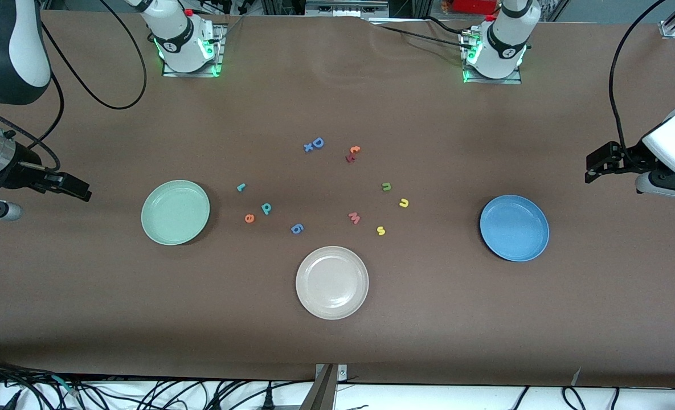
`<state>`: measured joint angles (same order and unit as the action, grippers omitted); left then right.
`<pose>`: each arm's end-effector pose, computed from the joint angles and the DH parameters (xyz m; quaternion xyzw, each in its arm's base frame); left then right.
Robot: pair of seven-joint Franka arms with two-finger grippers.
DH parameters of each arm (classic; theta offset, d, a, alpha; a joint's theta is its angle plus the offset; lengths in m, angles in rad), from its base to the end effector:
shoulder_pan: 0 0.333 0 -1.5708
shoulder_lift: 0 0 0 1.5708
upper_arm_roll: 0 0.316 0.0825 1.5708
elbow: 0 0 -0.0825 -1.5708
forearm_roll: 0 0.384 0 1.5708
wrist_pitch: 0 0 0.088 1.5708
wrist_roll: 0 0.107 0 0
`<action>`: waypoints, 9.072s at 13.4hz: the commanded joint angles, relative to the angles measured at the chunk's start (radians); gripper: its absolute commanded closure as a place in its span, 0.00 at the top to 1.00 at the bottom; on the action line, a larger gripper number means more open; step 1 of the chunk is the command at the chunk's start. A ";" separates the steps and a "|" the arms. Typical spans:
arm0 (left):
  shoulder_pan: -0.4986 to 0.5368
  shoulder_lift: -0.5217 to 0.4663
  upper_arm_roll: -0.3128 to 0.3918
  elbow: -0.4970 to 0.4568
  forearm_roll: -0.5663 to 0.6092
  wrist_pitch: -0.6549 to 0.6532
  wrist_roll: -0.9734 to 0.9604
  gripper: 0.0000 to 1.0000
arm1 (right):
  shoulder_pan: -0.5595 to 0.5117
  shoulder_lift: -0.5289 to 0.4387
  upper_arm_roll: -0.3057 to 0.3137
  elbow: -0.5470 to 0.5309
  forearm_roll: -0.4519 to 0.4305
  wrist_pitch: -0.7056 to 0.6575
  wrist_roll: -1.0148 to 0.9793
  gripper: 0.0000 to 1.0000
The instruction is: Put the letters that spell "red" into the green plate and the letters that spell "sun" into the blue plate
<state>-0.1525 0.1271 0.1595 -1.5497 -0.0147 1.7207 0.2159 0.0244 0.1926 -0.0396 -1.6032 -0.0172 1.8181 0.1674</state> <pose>0.6047 -0.0028 0.5753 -0.9943 0.1042 -0.0223 0.0053 0.6245 -0.0091 0.5172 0.9959 -0.0888 0.0121 0.0113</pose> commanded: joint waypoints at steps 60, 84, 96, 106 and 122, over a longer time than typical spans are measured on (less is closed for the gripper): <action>0.001 -0.001 0.000 0.007 0.021 -0.015 0.016 1.00 | 0.009 -0.015 -0.005 -0.018 0.023 -0.030 -0.003 1.00; -0.196 0.394 -0.072 0.040 -0.149 0.150 -0.196 1.00 | 0.370 0.396 0.050 -0.096 0.010 0.455 0.531 0.99; -0.343 0.503 -0.078 -0.059 -0.157 0.453 -0.211 1.00 | 0.381 0.482 0.049 -0.119 -0.032 0.527 0.531 0.95; -0.436 0.439 -0.078 -0.335 -0.150 0.709 -0.274 1.00 | 0.382 0.487 0.053 -0.165 -0.026 0.578 0.578 0.76; -0.489 0.399 -0.078 -0.497 -0.130 0.852 -0.289 1.00 | 0.382 0.482 0.073 -0.178 -0.020 0.576 0.615 0.20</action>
<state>-0.6272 0.5540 0.0690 -2.0136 -0.1433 2.5587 -0.0732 0.4006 0.6801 0.0322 -1.7521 -0.0308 2.3843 0.7653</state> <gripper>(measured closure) 0.000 0.714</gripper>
